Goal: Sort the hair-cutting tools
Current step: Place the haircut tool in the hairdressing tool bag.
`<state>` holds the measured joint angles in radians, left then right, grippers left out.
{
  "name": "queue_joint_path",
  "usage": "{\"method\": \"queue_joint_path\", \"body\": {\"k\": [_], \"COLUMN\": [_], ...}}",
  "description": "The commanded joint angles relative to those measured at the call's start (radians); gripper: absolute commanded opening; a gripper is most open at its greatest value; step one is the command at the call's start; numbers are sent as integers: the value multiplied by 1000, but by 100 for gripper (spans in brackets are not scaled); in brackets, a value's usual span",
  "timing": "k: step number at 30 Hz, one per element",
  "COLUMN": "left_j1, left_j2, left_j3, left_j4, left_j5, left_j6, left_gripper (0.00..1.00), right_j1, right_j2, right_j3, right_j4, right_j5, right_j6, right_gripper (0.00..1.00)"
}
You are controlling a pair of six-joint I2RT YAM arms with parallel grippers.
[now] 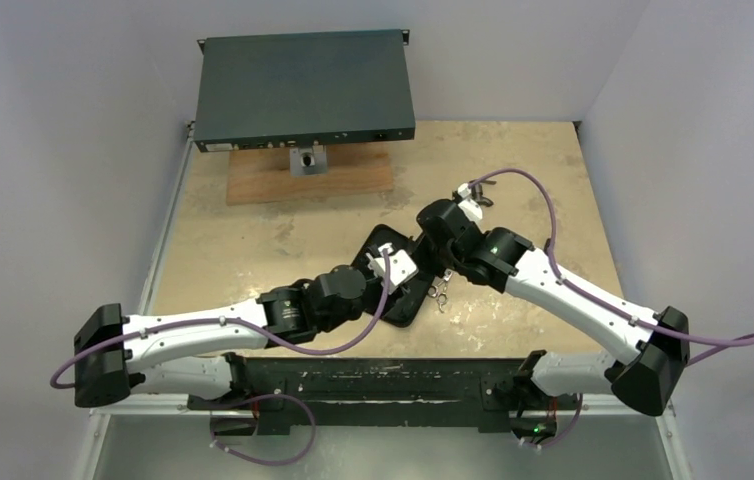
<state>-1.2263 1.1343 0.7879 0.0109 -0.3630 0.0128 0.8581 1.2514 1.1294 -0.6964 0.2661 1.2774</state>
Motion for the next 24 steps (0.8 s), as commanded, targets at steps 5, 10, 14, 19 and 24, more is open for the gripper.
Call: {"method": "queue_joint_path", "body": {"k": [5,10,14,19,24], "left_j1": [-6,-6,-6,-6,-6], "left_j2": [71,69,57,36,21], "left_j3": [58,52,45,27,-1], "left_j4": [43,65,76,88,103], "left_j5": [-73,-108,-115,-111,-127], "left_j6": [74,67,65,56,33], "left_gripper": [36,21,3,0,0], "right_j1": [-1,-1,-1,-1,-2], "right_j2": [-49,-59,-64,-68,-74], "right_j3": [33,23,13,12,16], "right_j4": [-12,-3,10,14,8], "right_j5": [-19,-29,-41,-41,-9], "right_j6": [24,20,13,-3,-41], "right_gripper": [0,0,0,1,32]}}
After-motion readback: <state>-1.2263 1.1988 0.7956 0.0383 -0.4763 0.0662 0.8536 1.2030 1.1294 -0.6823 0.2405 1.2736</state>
